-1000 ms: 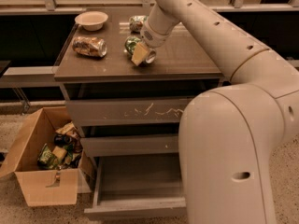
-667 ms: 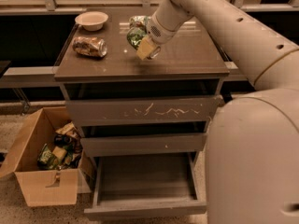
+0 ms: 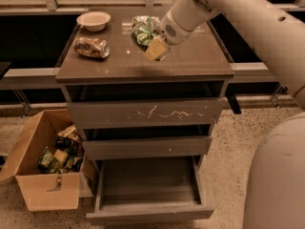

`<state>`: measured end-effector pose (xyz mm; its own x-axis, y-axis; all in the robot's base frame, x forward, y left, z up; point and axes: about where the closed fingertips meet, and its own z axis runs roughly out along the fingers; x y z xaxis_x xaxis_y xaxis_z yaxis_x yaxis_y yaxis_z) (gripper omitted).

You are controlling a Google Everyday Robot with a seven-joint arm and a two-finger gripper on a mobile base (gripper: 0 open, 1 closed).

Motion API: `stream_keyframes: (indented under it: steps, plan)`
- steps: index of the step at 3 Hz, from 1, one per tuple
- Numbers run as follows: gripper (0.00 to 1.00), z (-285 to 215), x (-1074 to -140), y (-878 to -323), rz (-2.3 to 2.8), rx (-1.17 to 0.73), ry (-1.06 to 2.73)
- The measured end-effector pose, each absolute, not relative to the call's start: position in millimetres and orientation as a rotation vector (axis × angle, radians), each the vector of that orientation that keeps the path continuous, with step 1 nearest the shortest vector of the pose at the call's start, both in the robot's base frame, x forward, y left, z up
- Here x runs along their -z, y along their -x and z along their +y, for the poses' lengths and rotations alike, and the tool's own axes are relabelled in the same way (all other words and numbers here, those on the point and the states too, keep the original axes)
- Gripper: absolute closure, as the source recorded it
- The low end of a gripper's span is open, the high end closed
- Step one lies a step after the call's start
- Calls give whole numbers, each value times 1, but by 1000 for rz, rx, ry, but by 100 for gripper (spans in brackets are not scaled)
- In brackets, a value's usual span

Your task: Place green can into bottom drawer

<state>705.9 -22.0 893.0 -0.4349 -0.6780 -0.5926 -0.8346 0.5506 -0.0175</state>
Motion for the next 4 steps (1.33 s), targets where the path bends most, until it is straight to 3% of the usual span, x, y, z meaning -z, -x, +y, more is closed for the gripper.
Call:
stream_keyframes:
  steps: [1,3,4]
  plan:
    - [100,-22,-889,-701,2218,-376,1280]
    - [100,-29,-869,-606,2016,-252,1692]
    - [100,-27,-790,-557,2038,-229,1850]
